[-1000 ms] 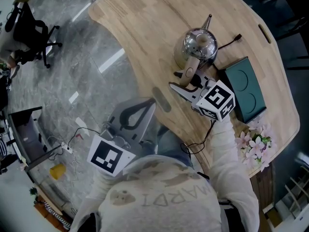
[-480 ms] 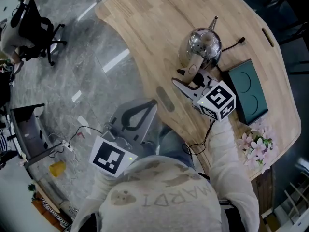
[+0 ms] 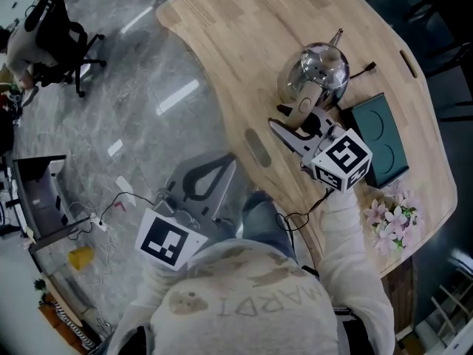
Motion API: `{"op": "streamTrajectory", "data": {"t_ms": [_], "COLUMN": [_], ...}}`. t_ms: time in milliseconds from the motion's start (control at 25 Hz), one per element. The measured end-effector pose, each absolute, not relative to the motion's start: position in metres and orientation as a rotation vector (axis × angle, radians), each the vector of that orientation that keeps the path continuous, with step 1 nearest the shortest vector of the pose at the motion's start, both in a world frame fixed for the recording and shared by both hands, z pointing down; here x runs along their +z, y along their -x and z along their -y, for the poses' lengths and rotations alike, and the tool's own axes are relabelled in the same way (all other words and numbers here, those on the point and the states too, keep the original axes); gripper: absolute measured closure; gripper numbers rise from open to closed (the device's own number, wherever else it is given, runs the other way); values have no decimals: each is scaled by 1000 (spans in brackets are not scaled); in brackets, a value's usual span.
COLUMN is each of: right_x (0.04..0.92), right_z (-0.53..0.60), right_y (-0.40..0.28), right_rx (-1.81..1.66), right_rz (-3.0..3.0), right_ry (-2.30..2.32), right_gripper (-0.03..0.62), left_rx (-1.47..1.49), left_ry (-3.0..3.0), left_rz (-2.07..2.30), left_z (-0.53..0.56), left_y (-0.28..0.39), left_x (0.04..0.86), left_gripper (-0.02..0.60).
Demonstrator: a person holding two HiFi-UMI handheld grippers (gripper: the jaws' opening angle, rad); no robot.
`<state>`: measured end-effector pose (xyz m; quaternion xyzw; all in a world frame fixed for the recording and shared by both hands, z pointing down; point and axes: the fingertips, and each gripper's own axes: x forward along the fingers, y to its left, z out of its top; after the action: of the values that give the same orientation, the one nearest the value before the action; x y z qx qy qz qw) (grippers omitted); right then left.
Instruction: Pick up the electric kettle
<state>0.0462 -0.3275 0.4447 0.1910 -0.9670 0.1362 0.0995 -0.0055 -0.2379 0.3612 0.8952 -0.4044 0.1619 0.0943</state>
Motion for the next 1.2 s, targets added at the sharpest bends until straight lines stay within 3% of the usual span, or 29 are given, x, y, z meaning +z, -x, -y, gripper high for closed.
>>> {"op": "streamTrajectory", "data": {"t_ms": [440, 1200], "right_x": [394, 314], "right_z": [251, 21], "right_y": [-34, 27], "right_rx": [309, 157], "right_rz": [2882, 2864], "right_ry": [-661, -871], "right_gripper": [468, 468], "left_rx": [408, 205], "left_ry": [-2738, -2896], "left_rz": [1159, 1053], "left_z": [173, -23], "left_y": [24, 100], "left_x": [338, 296], "left_gripper": [568, 568]}}
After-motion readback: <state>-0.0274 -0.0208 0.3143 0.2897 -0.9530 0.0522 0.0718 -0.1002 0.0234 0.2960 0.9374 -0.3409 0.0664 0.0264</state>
